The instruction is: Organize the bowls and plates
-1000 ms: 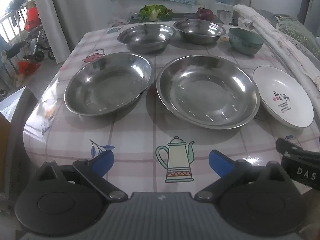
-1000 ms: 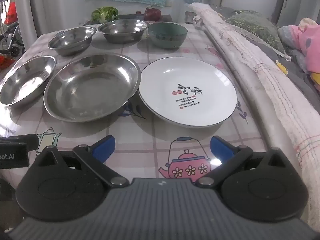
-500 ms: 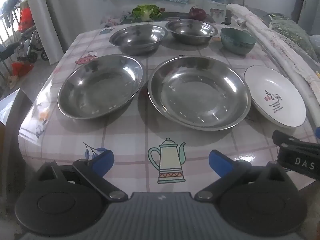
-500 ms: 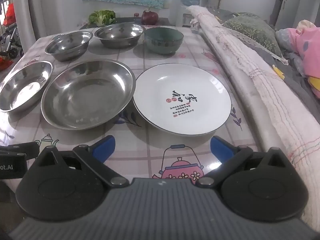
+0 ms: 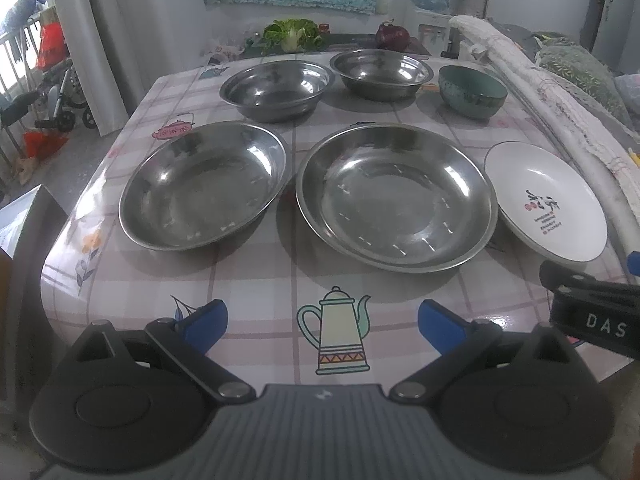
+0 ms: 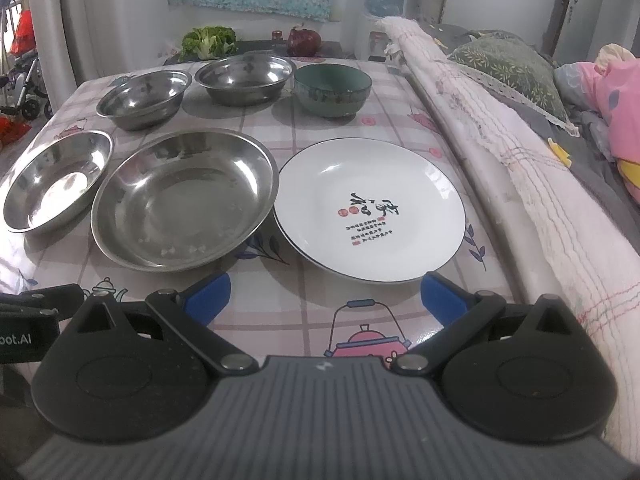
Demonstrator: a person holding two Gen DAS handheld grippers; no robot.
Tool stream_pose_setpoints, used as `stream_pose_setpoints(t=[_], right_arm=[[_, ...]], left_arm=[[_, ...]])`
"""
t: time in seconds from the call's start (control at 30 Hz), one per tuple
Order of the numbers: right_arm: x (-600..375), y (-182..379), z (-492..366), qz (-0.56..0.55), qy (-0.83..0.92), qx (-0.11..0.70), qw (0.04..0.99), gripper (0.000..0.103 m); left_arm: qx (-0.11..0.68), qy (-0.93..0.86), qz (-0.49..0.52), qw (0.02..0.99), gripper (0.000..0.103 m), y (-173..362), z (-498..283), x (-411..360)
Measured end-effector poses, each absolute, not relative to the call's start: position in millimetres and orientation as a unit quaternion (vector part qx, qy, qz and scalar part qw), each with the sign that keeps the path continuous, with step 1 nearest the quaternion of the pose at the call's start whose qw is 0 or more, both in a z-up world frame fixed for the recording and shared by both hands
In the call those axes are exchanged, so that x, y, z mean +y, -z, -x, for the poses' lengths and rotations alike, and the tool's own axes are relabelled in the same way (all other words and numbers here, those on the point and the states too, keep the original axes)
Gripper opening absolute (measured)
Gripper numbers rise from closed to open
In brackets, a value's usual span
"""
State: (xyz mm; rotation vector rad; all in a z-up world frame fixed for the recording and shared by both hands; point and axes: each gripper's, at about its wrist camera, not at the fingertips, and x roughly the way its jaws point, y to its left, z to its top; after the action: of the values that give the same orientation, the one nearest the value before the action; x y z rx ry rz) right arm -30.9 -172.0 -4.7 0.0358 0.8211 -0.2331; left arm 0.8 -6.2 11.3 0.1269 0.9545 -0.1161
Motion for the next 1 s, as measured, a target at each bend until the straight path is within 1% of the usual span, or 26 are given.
stream_pose_setpoints(t=[1.0], right_arm=[[-171.6, 2.1, 31.9, -0.016, 0.113, 0.397, 0.911, 0.102]], left_arm=[[0.466, 0.069, -0.068, 0.880, 0.102, -10.9, 1.7, -11.8]])
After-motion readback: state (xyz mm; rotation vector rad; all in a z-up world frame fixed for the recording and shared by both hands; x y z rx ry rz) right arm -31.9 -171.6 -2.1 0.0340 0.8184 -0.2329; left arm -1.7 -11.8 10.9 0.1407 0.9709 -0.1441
